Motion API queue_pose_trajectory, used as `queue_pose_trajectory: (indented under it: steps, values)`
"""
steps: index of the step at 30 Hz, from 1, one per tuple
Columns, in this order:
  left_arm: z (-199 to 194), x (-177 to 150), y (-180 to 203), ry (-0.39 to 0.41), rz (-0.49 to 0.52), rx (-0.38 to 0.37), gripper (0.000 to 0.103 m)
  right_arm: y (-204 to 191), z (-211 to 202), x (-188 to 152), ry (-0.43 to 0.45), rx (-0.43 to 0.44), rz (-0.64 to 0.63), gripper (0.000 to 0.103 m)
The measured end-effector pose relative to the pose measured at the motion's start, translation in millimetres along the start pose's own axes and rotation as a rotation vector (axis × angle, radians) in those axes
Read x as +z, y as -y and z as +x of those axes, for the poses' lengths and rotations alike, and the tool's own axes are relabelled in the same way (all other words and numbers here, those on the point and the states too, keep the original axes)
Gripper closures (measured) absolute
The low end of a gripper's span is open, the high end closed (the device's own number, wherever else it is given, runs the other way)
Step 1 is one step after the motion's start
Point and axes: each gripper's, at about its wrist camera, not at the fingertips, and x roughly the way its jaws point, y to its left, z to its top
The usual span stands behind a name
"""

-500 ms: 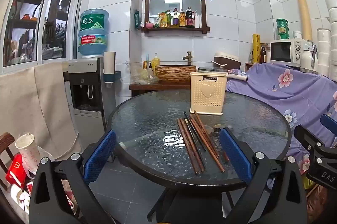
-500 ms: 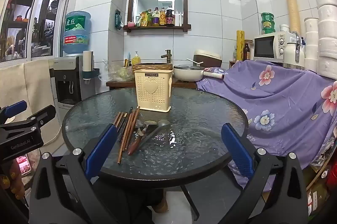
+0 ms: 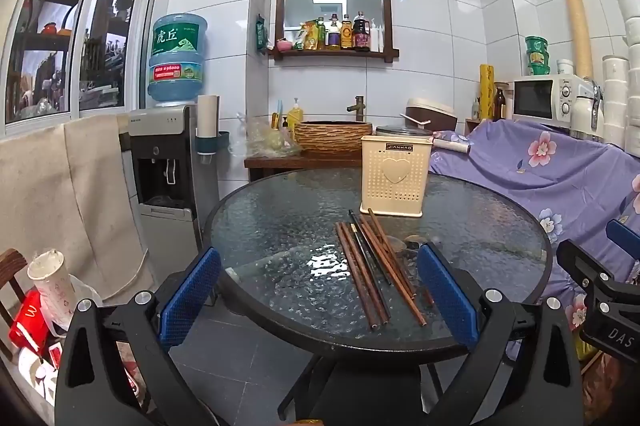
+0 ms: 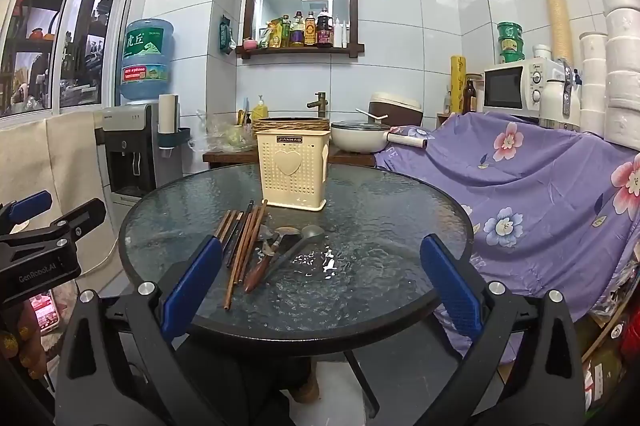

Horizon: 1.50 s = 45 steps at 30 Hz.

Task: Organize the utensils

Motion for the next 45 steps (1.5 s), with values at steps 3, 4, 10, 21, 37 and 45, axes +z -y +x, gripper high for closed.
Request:
queue_pose_trajectory:
  steps: [3,4,10,21,37,45]
  values:
    - [0.3,-2.0,0.0,0.002,-0.001,-0.005,0.006,1.0,1.8,1.2,-0.004,0.005,0.0,0.005]
    - [-0.7,-2.6,-0.5,0.001,-0.001,-0.005,0.006,1.4,1.8,1.3,-0.004,0.007,0.001,0.005]
    - [1.8,-3.2,1.6,-0.008,0.001,-0.007,0.006,2.8,2.5,2.3,-0.009,0.008,0.002,0.005]
    - [3.6,-4.6,2.3,-0.02,-0.005,-0.016,0.006,1.8,4.9,2.0,-0.016,0.009,-0.001,0.005]
    - [2.4,-4.8,-0.1,-0.015,-0.005,-0.019,0.006,1.7,5.8,0.5,-0.027,0.017,0.01,0.005]
    - [2.8,-5.5,0.1,-0.024,-0.009,-0.022,0.006,2.9,6.1,0.8,-0.025,0.016,0.01,0.005]
